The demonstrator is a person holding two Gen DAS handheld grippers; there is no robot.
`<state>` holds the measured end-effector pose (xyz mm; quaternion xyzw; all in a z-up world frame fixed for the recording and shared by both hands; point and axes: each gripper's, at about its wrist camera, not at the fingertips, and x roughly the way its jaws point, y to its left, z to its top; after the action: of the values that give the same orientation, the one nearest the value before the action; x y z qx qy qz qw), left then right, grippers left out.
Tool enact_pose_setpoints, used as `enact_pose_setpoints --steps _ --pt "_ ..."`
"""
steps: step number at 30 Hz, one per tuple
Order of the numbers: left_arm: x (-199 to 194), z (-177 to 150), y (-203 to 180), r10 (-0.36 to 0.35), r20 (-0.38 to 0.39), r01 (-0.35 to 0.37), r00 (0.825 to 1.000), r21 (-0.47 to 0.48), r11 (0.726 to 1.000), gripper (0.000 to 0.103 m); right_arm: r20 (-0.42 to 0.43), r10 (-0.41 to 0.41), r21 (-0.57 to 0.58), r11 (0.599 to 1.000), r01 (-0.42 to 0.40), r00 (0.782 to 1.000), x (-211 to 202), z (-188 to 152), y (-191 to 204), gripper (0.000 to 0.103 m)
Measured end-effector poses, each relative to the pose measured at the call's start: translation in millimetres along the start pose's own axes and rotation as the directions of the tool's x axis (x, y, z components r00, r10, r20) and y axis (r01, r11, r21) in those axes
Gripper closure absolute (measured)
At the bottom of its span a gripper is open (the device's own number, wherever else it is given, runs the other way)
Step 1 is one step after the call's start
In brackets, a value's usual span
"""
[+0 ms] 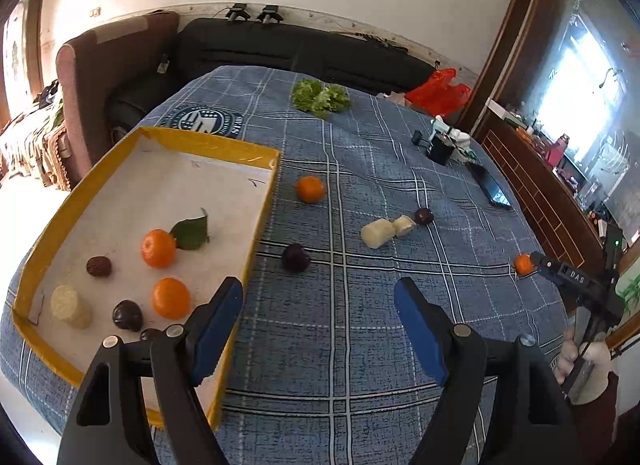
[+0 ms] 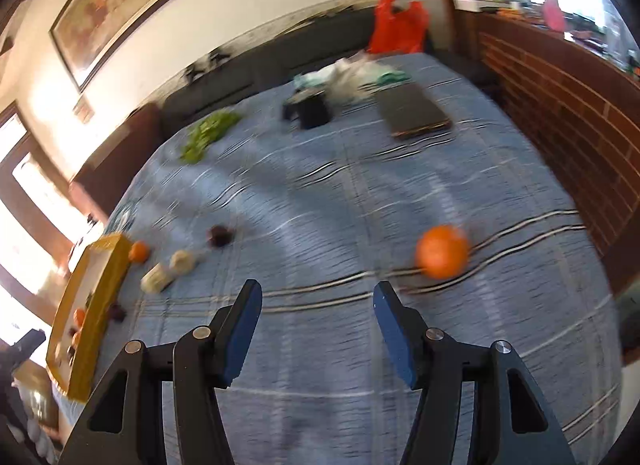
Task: Organize fruits
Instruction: 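Move right tool toward another mandarin while left tool moves toward remaining fruit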
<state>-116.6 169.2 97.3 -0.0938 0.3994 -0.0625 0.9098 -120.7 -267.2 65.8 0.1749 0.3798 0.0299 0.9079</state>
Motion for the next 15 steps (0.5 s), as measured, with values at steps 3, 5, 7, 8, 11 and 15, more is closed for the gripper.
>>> enact_pose_setpoints --steps 3,5,7,8,11,15 --pt "17.3 4.4 -11.6 -0.007 -0.025 0.007 1.000 0.026 1.000 0.026 0.014 -0.022 0.045 0.999 0.021 1.000 2.8 9.1 -22.1 0.040" --pt "30.6 8.2 -17.9 -0.006 -0.047 0.008 0.999 0.041 0.999 0.026 0.016 -0.034 0.064 0.997 0.033 0.999 8.9 14.3 -31.9 0.040" --pt "45.3 11.6 -23.8 -0.005 -0.070 0.009 0.998 0.052 0.999 0.026 0.013 -0.047 0.078 0.996 0.046 0.999 16.4 17.2 -36.9 0.040" --pt "51.0 13.0 -26.2 -0.004 -0.079 0.008 0.997 0.056 0.998 0.026 0.009 -0.053 0.083 0.995 0.052 0.999 20.4 18.9 -40.0 0.040" --pt "71.0 16.6 -36.8 -0.007 -0.101 0.016 0.995 0.088 0.996 0.026 0.003 -0.088 0.086 0.992 0.088 0.996 31.1 17.9 -42.9 0.039" --pt "93.4 21.6 -50.2 0.000 -0.104 0.016 0.995 0.155 0.988 0.026 -0.010 -0.121 0.066 0.990 0.122 0.993 44.7 17.6 -39.6 0.038"
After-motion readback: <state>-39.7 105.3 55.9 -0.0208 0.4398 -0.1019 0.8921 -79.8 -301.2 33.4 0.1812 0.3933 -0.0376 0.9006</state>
